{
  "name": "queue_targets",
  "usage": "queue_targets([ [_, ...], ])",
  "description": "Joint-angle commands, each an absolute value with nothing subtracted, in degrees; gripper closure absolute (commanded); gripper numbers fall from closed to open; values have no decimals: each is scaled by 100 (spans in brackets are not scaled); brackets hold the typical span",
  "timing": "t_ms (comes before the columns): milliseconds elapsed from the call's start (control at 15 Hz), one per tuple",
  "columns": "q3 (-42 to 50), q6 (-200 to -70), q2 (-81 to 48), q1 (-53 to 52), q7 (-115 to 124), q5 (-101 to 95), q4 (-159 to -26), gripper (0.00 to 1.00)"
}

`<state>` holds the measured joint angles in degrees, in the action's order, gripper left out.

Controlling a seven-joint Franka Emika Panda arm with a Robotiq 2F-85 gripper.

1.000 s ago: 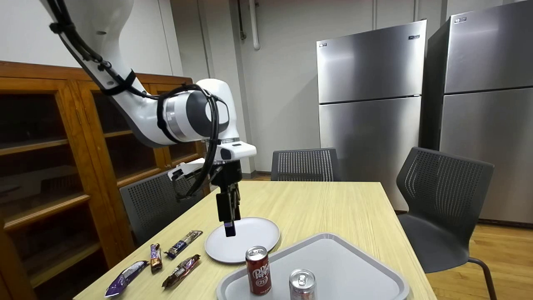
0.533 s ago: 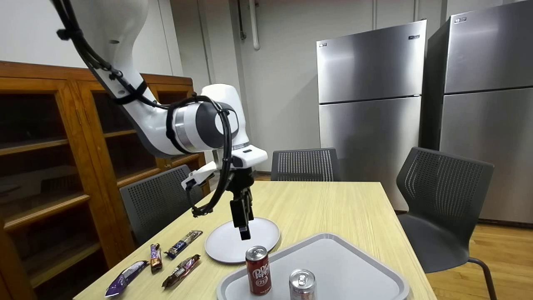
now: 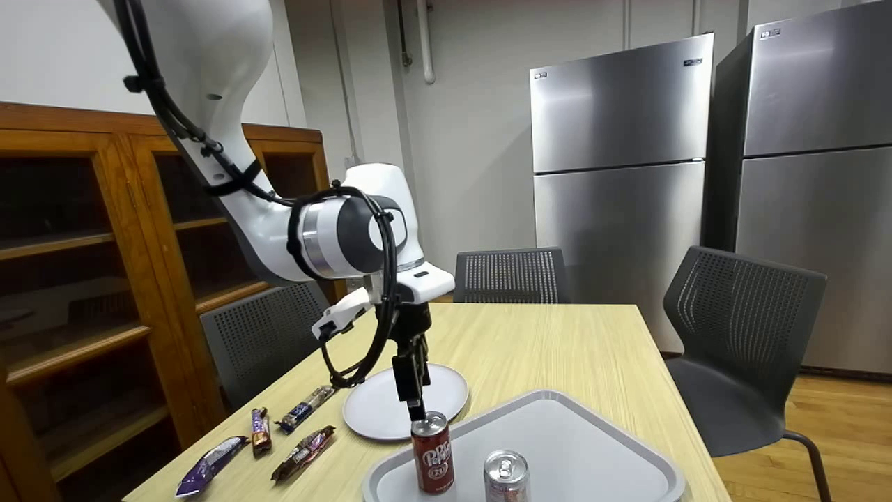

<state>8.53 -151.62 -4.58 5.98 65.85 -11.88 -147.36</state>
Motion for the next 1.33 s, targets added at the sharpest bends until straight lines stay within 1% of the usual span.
queue_targets([
  [0,974,-15248,-515,570,6653,-1358,-14771,0],
  [1267,1294,-15615,-1225,314,6634,-1338,-14646,0],
])
